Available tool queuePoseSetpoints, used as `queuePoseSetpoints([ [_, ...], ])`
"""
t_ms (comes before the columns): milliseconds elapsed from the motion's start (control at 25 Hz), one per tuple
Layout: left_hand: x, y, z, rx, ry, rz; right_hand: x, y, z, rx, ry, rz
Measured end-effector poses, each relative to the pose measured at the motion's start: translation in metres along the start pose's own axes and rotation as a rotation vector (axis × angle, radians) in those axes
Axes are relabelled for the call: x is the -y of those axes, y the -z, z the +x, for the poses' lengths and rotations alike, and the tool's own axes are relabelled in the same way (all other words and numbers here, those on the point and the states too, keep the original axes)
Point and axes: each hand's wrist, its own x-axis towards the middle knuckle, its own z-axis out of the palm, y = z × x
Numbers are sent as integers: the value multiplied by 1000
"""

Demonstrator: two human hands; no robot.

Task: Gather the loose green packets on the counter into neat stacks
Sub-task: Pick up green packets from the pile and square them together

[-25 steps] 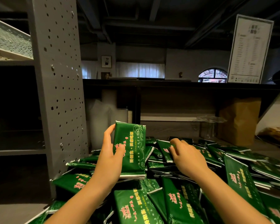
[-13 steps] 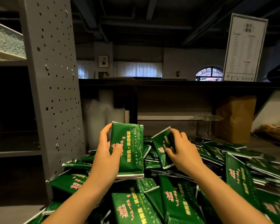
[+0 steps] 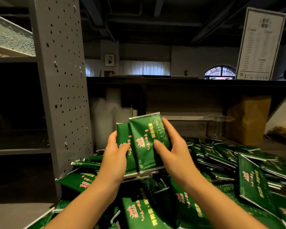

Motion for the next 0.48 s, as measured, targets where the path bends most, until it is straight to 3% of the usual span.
queuePoseSetpoints([
  [200, -5, -6, -11, 70, 3, -106, 2, -17, -13, 10, 2, -9],
  [480, 4, -6, -8, 84, -112, 59, -6, -18, -10, 102, 11, -17],
])
